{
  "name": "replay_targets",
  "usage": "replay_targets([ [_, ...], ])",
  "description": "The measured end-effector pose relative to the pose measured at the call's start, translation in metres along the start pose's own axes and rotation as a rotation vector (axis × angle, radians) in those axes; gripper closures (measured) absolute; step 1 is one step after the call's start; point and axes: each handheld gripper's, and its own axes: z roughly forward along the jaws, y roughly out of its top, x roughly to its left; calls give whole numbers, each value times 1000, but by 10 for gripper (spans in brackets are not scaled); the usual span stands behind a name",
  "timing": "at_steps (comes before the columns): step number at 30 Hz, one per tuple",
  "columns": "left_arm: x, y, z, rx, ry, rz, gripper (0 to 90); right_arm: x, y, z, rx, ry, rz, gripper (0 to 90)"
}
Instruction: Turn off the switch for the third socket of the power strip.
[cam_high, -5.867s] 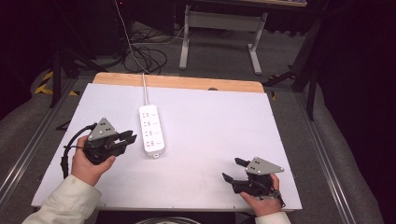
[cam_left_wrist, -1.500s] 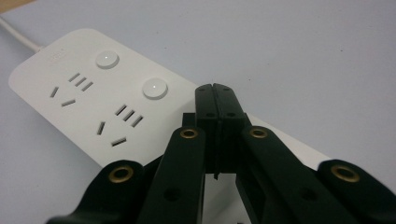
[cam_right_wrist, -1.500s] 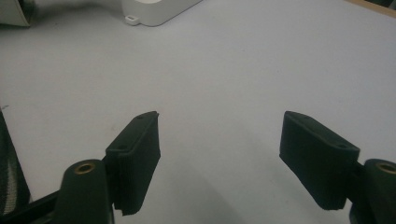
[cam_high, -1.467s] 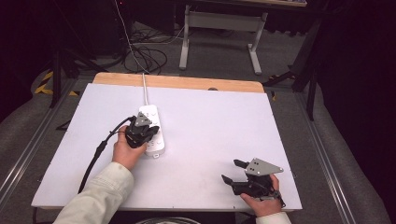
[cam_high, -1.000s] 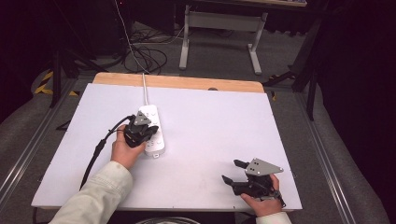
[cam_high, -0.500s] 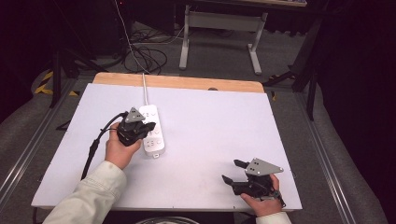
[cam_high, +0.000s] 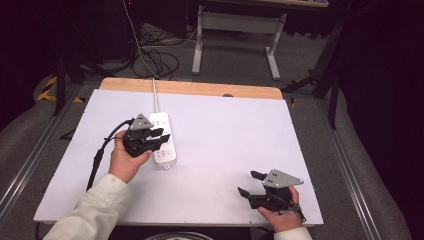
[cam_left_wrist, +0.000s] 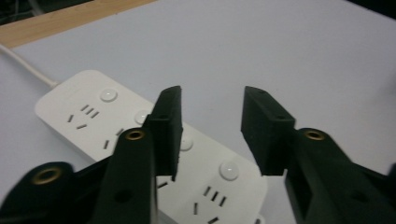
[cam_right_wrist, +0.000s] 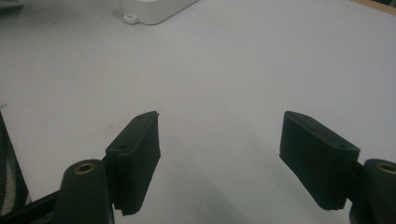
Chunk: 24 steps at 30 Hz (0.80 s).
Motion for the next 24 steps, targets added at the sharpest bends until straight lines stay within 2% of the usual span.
replay_targets([
  [3, -3, 1, -6, -11, -1, 7, 464, 1, 0, 0, 2, -2, -3, 295],
  [4, -4, 2, -9, -17, 6, 21, 464, 1, 0, 0, 2, -2, -3, 295],
  [7, -9, 3, -19, -40, -1, 30, 382, 1, 0, 0, -1, -1, 0, 295],
  [8, -9, 4, -21, -46, -3, 34, 382, 1, 0, -1, 1, -2, 0, 295],
  [10, -11, 4, -28, -45, -10, 38, 335, 1, 0, 0, 1, -2, -1, 295],
  [13, -12, 3, -38, -44, -16, 40, 315, 1, 0, 0, 2, -3, 0, 295],
  [15, -13, 3, -44, -42, -11, 52, 278, 1, 0, 0, 2, -2, 1, 295],
  [18, -15, 1, -54, -54, -16, 68, 268, 1, 0, 0, 2, -1, 0, 295],
  [21, -17, -1, -63, -63, -33, 73, 251, 1, 1, -1, -3, -5, 1, 295],
  [24, -20, -5, -75, -57, -42, 99, 223, 2, 1, -2, -13, -6, 0, 297],
])
